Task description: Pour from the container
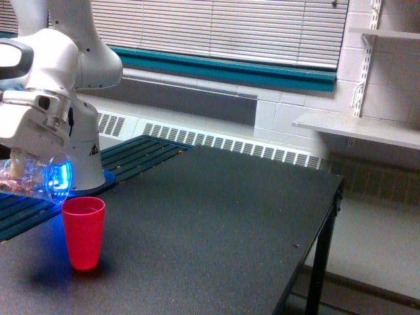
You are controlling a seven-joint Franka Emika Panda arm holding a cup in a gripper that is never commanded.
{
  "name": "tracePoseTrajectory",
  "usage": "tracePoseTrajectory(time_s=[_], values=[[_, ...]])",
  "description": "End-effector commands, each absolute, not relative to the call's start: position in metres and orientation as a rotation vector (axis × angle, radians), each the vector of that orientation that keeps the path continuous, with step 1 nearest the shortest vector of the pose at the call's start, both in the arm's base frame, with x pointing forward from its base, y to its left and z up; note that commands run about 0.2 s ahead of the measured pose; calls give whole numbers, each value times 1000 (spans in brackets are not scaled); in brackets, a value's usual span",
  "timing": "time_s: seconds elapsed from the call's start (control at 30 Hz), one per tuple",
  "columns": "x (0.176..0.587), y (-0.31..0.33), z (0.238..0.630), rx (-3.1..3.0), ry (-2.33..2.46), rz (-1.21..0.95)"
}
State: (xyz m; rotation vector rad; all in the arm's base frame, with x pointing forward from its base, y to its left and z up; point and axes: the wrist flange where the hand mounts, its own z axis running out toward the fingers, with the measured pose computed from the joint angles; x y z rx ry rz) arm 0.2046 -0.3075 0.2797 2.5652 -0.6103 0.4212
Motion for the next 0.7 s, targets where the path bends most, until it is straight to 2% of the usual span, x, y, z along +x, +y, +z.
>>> tracePoseTrajectory(time_s=[0.03, 0.7], values=[[211, -302, 280, 2550, -568, 415], [217, -288, 283, 2520, -408, 373]])
